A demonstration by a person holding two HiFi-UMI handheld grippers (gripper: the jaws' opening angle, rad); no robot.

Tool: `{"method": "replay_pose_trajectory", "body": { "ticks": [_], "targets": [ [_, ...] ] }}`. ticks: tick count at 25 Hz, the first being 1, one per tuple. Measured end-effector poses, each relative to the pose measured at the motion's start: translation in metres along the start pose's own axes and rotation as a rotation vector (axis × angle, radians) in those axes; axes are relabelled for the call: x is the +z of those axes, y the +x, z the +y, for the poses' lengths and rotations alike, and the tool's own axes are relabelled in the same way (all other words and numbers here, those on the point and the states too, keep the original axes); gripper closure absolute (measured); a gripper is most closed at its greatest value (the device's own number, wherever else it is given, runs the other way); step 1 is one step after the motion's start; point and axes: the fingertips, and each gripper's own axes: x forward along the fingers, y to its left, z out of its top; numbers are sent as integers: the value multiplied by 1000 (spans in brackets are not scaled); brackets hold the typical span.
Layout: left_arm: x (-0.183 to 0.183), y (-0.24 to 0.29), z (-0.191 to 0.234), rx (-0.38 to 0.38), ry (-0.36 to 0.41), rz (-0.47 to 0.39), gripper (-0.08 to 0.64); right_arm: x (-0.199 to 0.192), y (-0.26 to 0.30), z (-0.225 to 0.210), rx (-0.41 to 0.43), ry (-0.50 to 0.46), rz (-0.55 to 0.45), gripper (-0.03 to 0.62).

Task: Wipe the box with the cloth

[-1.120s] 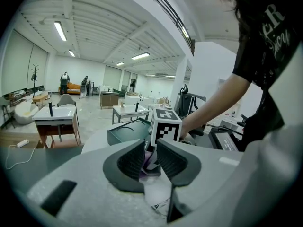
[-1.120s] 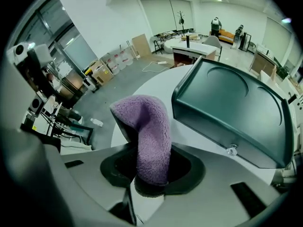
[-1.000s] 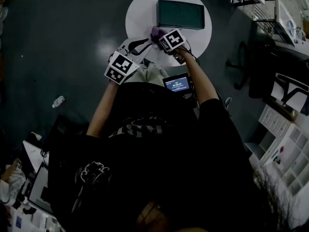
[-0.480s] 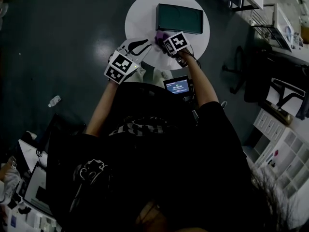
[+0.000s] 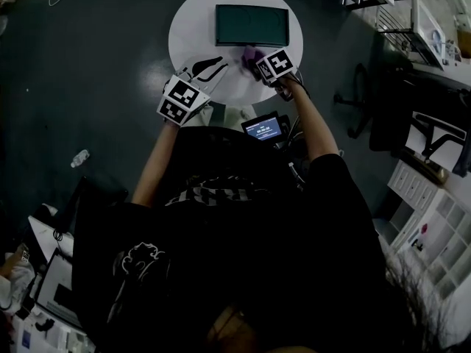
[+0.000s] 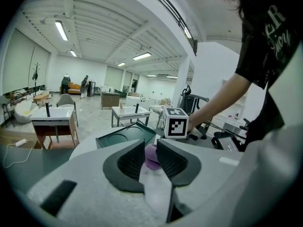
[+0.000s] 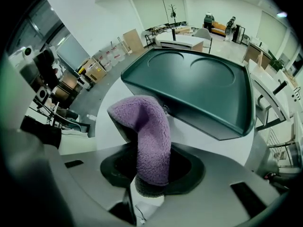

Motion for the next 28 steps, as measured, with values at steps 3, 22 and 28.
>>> {"method": "replay_pose_trajectory", "body": {
  "ticks": [3, 22, 28],
  "targets": [
    [9, 15, -12, -9, 12, 4, 485, -17, -9, -18, 0, 1, 11, 482],
    [37, 87, -40, 29, 6, 23, 485, -71, -41, -115, -20, -1, 46, 482],
    [48, 111, -46, 67, -2, 14, 485, -64, -46, -134, 8, -25, 41, 482]
  ]
}}
